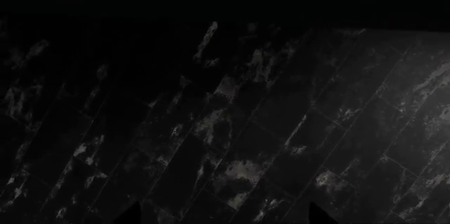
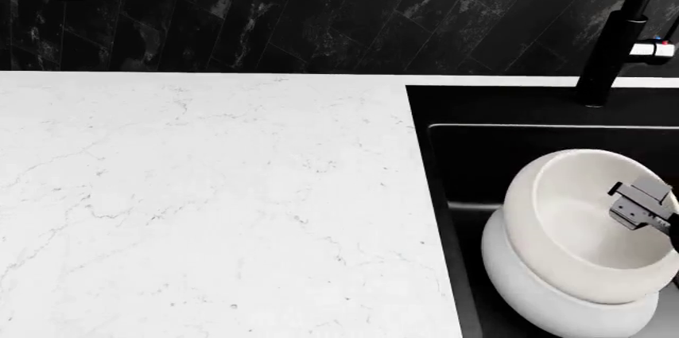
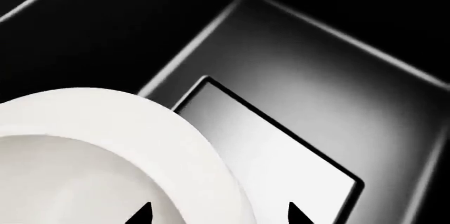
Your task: Stack the bowls in the sink.
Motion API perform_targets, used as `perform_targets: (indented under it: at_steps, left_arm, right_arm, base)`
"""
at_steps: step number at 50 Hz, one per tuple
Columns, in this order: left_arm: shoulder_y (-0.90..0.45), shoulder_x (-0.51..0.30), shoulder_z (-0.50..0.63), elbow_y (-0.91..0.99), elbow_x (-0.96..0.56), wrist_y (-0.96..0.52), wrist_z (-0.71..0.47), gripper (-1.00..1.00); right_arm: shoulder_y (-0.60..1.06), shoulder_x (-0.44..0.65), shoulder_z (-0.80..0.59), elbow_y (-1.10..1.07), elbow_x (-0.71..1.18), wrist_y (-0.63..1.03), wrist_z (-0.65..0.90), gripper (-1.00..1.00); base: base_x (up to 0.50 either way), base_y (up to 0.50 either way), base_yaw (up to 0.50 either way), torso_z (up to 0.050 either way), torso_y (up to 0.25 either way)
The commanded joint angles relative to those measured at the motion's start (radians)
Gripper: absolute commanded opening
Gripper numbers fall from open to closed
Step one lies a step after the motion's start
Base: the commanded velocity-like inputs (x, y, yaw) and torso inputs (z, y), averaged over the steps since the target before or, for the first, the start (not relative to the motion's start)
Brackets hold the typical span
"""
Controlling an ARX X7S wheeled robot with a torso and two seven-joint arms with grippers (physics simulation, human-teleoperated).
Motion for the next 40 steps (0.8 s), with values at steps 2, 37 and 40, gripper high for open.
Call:
perform_targets:
  at_steps: [2, 37, 40]
  left_arm:
    - [0.008, -0.006, -0.004, 0.003, -0.004, 0.005, -0.003, 1.0]
    - [0.005, -0.036, -0.028, 0.029, -0.043, 0.009, -0.03, 1.0]
    - [-0.008, -0.036, -0.026, 0.029, -0.052, 0.002, -0.037, 1.0]
  right_arm:
    - [0.065, 0.062, 0.034, -0.064, -0.006, 0.054, 0.053, 1.0]
    - [0.78, 0.096, 0.092, -0.109, 0.168, 0.647, 0.219, 1.0]
    - [0.793, 0.074, 0.106, -0.099, 0.169, 0.665, 0.215, 1.0]
  base:
    - [0.0, 0.0, 0.0, 0.0, 0.0]
    - [0.0, 0.0, 0.0, 0.0, 0.0]
    - [0.0, 0.0, 0.0, 0.0, 0.0]
